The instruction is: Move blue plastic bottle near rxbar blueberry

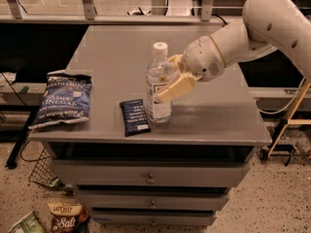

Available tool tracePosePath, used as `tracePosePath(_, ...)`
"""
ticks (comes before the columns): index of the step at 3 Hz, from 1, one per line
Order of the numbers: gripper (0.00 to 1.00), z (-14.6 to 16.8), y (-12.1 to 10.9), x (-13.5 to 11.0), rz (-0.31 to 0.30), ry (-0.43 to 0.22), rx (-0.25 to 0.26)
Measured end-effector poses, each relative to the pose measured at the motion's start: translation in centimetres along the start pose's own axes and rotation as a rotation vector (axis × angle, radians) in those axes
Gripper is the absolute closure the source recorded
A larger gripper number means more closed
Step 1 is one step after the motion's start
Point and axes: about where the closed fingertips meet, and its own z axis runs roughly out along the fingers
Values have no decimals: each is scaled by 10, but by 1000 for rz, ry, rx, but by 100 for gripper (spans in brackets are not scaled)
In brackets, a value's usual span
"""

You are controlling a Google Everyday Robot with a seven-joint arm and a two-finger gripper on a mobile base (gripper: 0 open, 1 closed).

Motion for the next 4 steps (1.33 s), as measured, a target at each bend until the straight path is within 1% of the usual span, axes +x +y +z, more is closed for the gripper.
tracePosePath(1,13,2,0,-1,-1,-1,-3)
tracePosePath(2,0,4,0,-2,-3,-1,-5)
tracePosePath(3,0,4,0,-2,-3,-1,-6)
tracePosePath(4,0,-21,0,-7,-10,48,31)
